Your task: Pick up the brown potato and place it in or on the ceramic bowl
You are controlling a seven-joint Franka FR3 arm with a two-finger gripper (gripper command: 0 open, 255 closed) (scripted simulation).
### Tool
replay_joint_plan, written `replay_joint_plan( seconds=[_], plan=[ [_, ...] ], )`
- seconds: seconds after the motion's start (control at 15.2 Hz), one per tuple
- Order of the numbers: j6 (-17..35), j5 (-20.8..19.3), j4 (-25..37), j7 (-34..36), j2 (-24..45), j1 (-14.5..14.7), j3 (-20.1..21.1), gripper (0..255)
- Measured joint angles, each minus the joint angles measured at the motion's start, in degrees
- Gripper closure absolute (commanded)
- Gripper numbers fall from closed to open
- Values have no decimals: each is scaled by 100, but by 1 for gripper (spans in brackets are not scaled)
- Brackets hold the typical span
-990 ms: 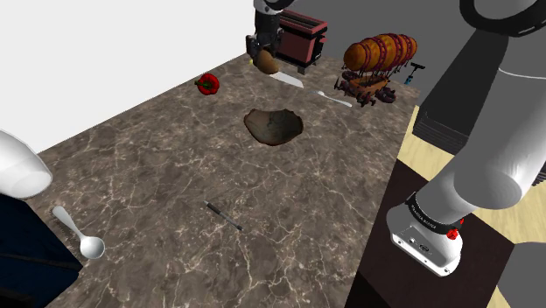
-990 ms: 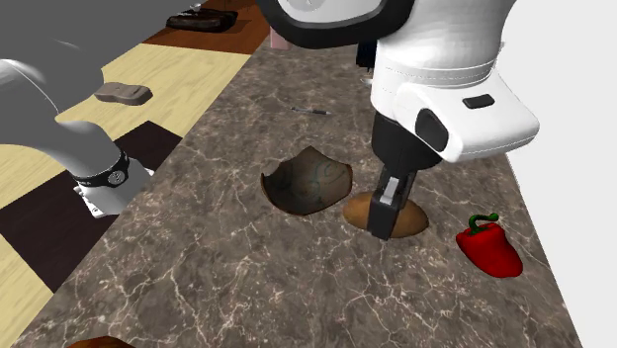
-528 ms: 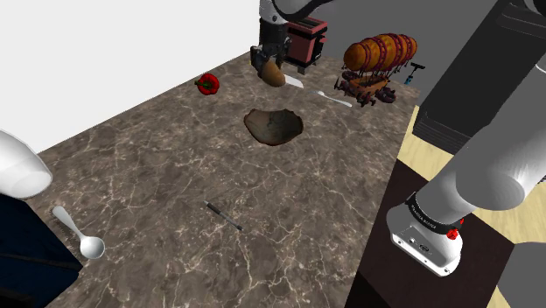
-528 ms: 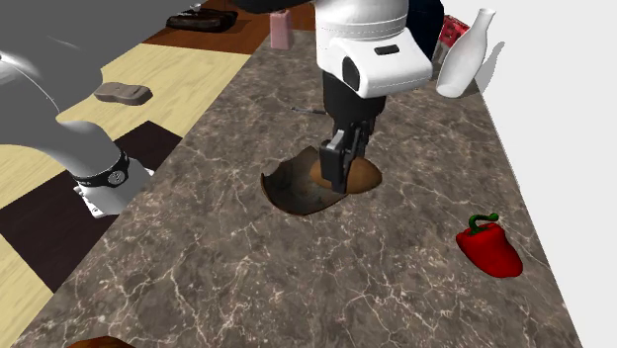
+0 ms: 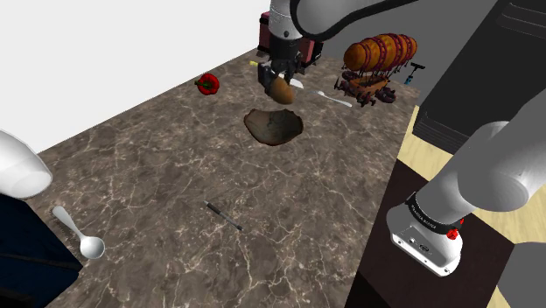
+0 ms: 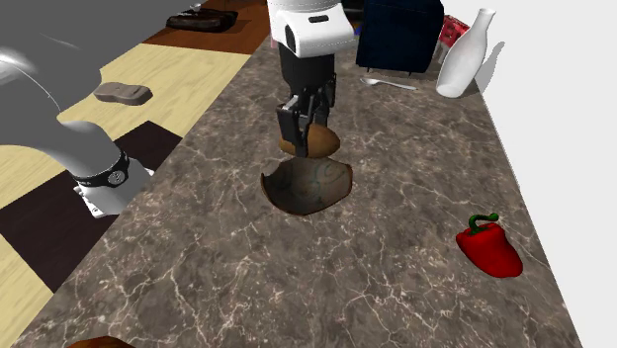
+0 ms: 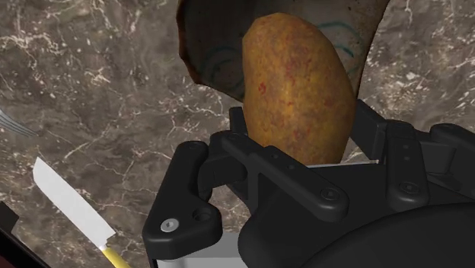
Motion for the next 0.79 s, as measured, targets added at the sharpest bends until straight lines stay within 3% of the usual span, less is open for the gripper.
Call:
replay_joint_plan(
  seconds=[0.79],
  plan=[
    [870, -146, -604, 224, 291, 19, 40, 255]
  ],
)
